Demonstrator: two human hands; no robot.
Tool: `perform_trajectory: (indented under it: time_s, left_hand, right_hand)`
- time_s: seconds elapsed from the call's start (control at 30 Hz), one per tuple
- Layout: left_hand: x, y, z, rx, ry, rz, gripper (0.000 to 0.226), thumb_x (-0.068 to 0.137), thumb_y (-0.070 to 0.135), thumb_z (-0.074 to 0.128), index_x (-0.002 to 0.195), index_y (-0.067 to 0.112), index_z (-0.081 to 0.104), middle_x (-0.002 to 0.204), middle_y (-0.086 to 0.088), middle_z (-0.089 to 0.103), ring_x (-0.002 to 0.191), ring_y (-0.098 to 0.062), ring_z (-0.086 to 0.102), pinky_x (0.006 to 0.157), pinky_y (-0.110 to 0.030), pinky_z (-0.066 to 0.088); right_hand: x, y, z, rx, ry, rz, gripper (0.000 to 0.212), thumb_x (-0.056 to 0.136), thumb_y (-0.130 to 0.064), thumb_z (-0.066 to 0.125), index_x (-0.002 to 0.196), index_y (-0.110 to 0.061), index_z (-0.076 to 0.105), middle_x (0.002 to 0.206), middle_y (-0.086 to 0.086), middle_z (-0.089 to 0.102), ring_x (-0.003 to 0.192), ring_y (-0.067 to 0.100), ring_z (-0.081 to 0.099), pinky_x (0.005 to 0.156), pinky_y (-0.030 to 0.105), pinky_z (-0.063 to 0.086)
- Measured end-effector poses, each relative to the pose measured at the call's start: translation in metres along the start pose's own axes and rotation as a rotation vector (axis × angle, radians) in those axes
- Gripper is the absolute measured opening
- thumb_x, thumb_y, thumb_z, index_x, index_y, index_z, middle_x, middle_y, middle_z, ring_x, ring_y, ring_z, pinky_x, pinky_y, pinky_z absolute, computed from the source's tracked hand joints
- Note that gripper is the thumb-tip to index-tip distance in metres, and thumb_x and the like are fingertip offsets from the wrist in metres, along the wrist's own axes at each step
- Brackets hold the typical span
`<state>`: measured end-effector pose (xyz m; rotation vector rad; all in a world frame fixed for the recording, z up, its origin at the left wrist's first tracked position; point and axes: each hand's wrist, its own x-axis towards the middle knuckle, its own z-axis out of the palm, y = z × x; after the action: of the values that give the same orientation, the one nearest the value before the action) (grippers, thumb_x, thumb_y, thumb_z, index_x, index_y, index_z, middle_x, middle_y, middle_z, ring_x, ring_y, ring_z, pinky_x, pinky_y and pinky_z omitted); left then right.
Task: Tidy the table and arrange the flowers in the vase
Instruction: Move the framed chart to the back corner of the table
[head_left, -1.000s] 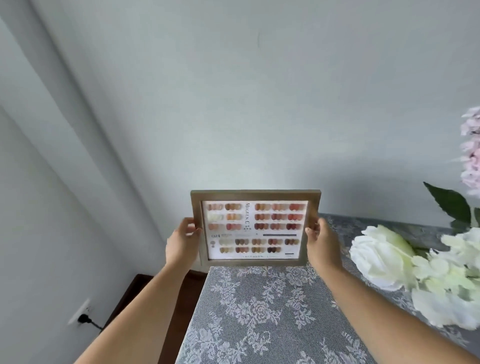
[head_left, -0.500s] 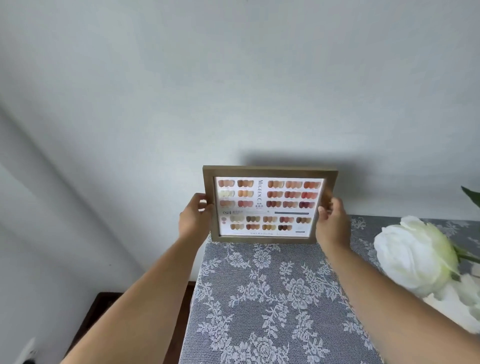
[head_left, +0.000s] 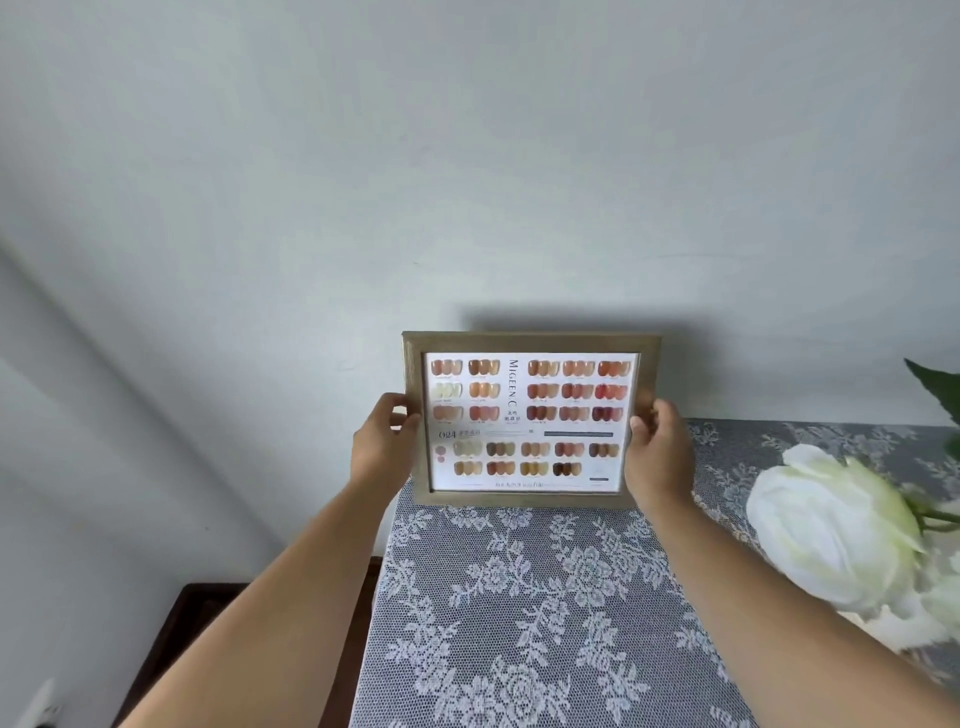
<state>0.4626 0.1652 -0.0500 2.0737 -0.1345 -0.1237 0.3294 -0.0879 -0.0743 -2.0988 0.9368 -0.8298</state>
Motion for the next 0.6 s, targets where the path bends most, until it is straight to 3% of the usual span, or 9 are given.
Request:
perform_trajectory:
  time_s: [0.2,0.4,0.6]
  left_hand:
    - [-0.013,-0.006,0.002,0.002,-0.012,0.012,0.015,0.088,0.022,0.049,0.093,0.035,0.052,0.085,0.013,0.061,0.075,-0.001,0.058,0.056,-0.02,0.039]
    - [-0.017,-0.007,0.004,-0.032,-0.008,0.015,0.019,0.087,0.021,0.051,0.097,0.037,0.053,0.087,0.012,0.062,0.077,-0.003,0.06,0.058,-0.02,0.042]
    - [-0.022,-0.006,0.005,-0.03,-0.039,0.002,0.025,0.087,0.018,0.053,0.1,0.039,0.05,0.094,0.008,0.063,0.081,-0.006,0.062,0.059,-0.021,0.044]
  right_hand:
    - [-0.01,0.005,-0.006,0.031,-0.006,-0.007,0.009,0.091,-0.011,0.047,0.098,-0.014,0.051,0.092,0.006,0.062,0.078,0.025,0.057,0.063,0.036,0.047]
    - [-0.02,0.01,-0.009,0.012,-0.013,0.032,0.018,0.092,-0.014,0.043,0.109,-0.013,0.049,0.104,0.007,0.062,0.088,0.028,0.059,0.072,0.046,0.053]
    - [-0.021,0.009,-0.013,0.095,-0.02,0.038,0.02,0.091,-0.016,0.048,0.111,-0.015,0.049,0.103,0.004,0.063,0.085,0.021,0.06,0.069,0.039,0.053]
